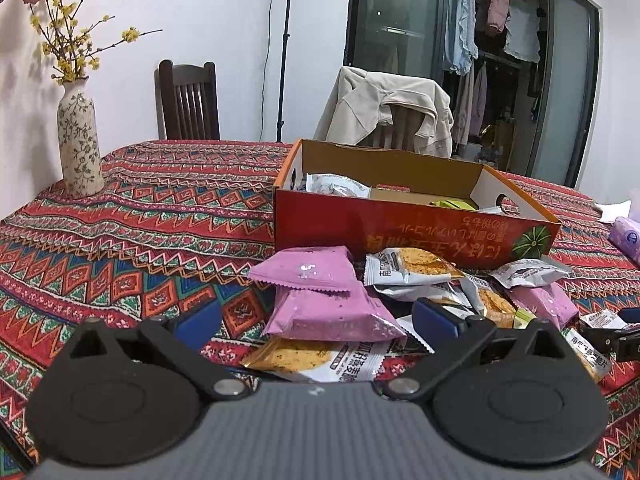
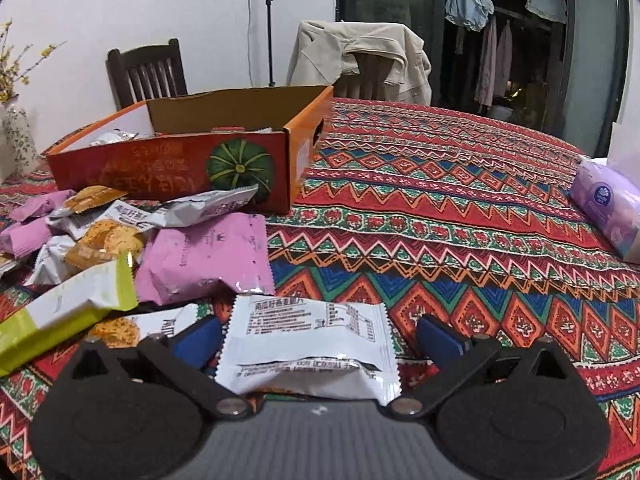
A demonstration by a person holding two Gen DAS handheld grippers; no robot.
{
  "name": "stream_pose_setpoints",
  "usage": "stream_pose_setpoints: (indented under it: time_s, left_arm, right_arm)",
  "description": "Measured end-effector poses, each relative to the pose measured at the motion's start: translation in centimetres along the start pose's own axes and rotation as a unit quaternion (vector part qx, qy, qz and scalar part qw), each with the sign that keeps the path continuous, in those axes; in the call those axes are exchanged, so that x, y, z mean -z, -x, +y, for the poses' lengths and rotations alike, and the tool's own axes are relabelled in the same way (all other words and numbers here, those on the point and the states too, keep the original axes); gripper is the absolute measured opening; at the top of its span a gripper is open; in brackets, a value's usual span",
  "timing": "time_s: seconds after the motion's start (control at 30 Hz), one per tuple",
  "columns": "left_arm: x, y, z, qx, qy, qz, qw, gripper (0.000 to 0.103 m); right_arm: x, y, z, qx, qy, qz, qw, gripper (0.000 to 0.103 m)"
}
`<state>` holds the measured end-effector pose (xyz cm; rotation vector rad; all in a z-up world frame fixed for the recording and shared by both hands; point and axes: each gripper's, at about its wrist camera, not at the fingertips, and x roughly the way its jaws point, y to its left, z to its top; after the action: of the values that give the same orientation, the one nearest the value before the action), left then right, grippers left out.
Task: Organize snacks
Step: 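Return to the pile and grasp another white packet with the right gripper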
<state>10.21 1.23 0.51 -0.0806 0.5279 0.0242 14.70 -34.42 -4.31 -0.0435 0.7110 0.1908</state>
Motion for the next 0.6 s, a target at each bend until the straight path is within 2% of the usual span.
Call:
stream_pose_setpoints:
  time_s: [0.03,0.1,0.13,0.17,0.27,0.4,0.6]
  left_arm:
    - [0.1,0.0,0.0,-0.001,0.000,0.001,1.0000,0.103]
    - [0.1,0.0,0.1,-0.003,0.000,0.003,1.0000,0.103]
    - [0.1,0.0,0.2,-0.006,0.001,0.005,1.0000,0.103]
    - [0.1,0.0,0.2,-0.008,0.001,0.005,1.0000,0.103]
    - [0.2,0.0,0.4,-0.013,0.004,0.007,0.9999,0.103]
    - [0.3,0.0,0.6,-0.020,0.005,0.012,0.9997,0.103]
    - [0.2,-0.4,0.3,-0.020,0.002,0.020,0.9996,0.103]
  right_arm:
    - [0.1,0.2,0.2,-0.002,0.003,-0.007,1.000,0.095]
    - [0.2,0.7,0.4,-0.008,0.008,-0.018,1.000,0.078]
    - [0.3,0.8,0.5,-0.007,0.010,-0.020,1.000,0.076]
    - [0.3,1.0,0.6,-0.008,0.012,-0.025,1.000,0.067]
    - [0.3,1.4,0.7,-0.004,0.013,-0.034,0.999,0.052]
    - [0.4,2.0,0.1,-0.005,-0.004,-0.052,0.999,0.044]
    - [0.9,4.1,-0.1,0.014,-0.014,-0.114,0.993,0.043]
